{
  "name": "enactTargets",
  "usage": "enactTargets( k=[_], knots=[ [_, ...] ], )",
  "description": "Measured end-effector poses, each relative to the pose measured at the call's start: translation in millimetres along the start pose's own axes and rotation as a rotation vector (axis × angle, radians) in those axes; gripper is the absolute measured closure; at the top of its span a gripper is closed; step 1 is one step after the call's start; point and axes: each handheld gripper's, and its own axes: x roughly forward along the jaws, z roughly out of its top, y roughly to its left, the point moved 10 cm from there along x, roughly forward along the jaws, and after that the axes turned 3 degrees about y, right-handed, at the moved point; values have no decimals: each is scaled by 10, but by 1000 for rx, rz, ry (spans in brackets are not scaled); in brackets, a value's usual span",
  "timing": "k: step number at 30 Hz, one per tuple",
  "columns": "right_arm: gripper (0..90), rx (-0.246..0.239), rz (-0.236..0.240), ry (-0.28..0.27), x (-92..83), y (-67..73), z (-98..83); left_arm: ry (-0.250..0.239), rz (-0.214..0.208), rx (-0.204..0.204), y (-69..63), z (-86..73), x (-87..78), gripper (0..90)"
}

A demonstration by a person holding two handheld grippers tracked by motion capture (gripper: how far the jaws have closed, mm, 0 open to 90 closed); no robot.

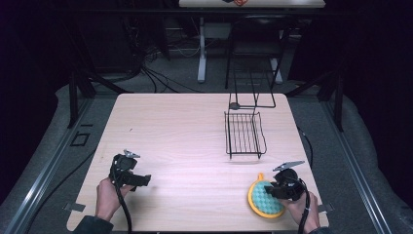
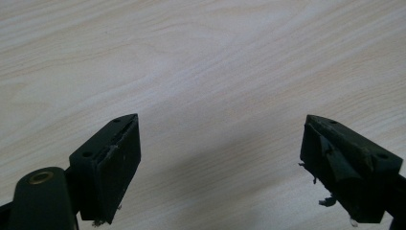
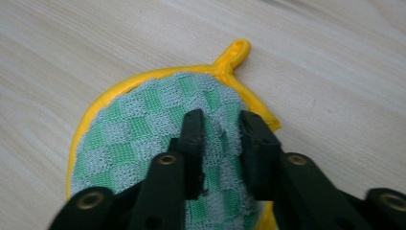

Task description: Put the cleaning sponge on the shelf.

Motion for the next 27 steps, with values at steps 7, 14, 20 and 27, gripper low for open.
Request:
enactTargets(
  k=[7,14,20,27],
  knots=[
    [867,8,5,-45,-34,-28,23,-16,-6,-7,0,14,-24,138],
    [886,5,25,-82,-134,9,54,-21,-14,-4,3,18,-27,125],
    [887,0,42,-134,-268,53,102,-22,-21,-3,-1,18,-28,110],
    [886,15,47,-170,-383,54,128,-17,-27,-5,-8,14,-18,95]
  ],
)
